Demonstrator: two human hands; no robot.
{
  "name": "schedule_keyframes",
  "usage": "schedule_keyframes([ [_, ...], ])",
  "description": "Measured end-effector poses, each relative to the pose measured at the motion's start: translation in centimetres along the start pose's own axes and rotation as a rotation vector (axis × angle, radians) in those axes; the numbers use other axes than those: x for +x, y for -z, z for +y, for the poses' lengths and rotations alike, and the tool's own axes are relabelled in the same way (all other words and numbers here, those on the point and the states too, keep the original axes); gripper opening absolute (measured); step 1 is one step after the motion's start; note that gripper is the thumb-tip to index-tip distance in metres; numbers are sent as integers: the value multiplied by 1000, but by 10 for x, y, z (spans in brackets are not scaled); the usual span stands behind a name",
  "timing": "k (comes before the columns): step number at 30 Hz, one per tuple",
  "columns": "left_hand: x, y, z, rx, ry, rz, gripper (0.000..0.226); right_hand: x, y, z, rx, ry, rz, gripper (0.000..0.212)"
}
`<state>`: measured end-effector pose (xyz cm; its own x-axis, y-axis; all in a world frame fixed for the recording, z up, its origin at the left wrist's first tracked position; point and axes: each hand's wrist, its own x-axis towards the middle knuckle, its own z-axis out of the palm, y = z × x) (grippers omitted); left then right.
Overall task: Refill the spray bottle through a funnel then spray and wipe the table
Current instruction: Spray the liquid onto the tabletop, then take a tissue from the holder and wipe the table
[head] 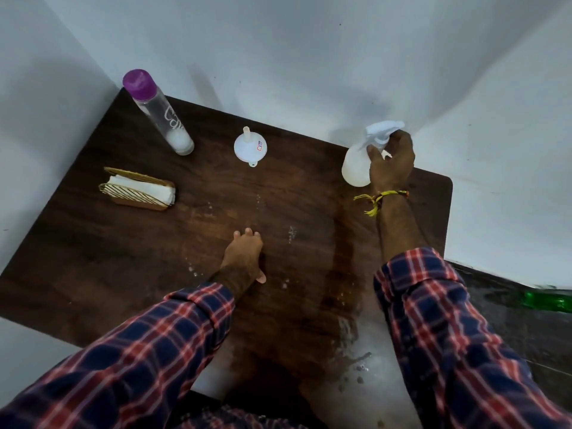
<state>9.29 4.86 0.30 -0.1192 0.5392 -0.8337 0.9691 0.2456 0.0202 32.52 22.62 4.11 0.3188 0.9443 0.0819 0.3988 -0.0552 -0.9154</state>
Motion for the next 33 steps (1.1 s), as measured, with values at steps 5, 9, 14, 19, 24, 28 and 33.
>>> schedule_keyframes([
  [5,3,2,2,5,11,-27,123,13,10,6,-41,71,-155,36],
  [9,1,1,3,9,17,-2,122,16,7,9,-29,95,-263,38],
  [14,2,2,3,36,18,7,123,18,3,11,-61,116,-265,41],
  [19,7,5,4,50,59,-45,125,19,1,14,-45,87,-295,47],
  [24,8,3,2,67,49,5,124,-19,11,15,123,-105,-144,58],
  [28,4,2,4,87,14,55,110,-100,26,19,178,-234,69,42],
  [33,-8,-3,-1,57,-81,125,108,-217,29,36,111,-391,66,31],
])
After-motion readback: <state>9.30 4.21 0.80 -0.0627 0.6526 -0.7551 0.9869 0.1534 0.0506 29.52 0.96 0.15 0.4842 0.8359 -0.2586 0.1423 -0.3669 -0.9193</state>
